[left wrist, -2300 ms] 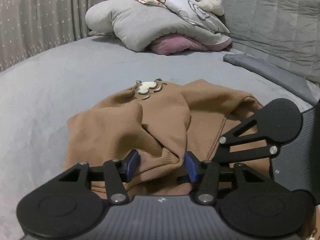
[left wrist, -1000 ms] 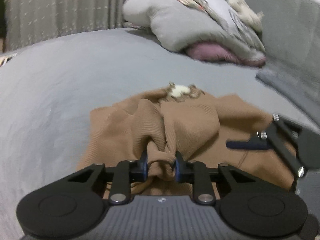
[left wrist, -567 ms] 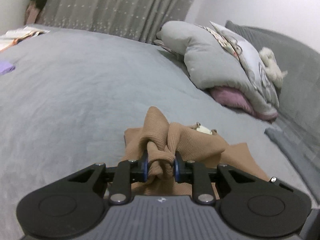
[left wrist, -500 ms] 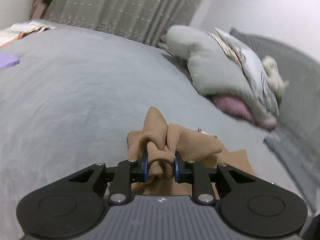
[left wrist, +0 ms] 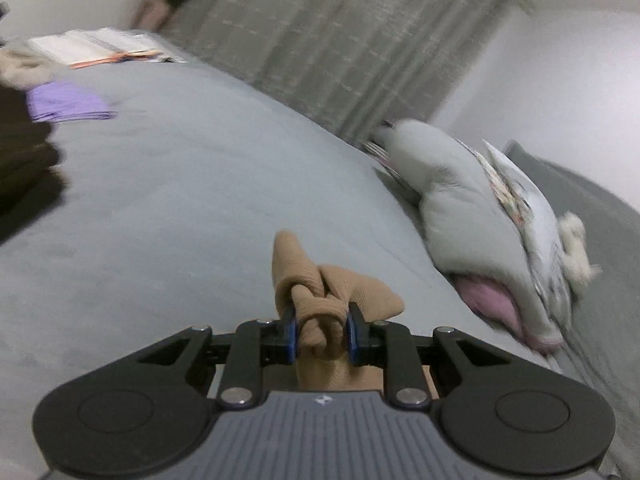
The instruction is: Fold clothes
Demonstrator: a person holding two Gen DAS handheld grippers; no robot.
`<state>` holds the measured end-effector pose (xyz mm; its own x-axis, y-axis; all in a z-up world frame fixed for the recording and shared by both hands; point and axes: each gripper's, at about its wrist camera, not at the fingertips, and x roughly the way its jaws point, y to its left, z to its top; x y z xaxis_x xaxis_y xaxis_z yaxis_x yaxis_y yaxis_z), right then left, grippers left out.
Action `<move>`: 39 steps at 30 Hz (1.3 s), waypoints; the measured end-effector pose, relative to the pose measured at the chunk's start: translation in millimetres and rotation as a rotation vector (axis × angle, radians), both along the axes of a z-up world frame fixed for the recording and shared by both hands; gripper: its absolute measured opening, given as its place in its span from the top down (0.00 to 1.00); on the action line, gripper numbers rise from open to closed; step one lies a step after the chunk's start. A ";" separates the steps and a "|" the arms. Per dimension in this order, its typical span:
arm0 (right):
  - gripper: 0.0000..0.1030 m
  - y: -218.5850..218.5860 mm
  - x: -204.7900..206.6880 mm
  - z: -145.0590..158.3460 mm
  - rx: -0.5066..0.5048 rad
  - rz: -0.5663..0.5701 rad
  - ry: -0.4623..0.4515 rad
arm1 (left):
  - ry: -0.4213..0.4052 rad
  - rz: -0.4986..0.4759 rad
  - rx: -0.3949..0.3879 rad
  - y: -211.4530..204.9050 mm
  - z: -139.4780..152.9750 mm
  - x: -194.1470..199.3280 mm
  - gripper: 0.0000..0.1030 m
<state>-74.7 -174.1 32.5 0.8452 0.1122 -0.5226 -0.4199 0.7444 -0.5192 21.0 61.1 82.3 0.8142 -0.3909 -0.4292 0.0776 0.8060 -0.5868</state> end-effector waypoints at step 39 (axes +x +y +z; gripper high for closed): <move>0.56 -367.1 -12.5 39.0 0.958 -0.841 0.102 | -0.156 0.404 -0.290 107.4 -12.8 -14.5 0.78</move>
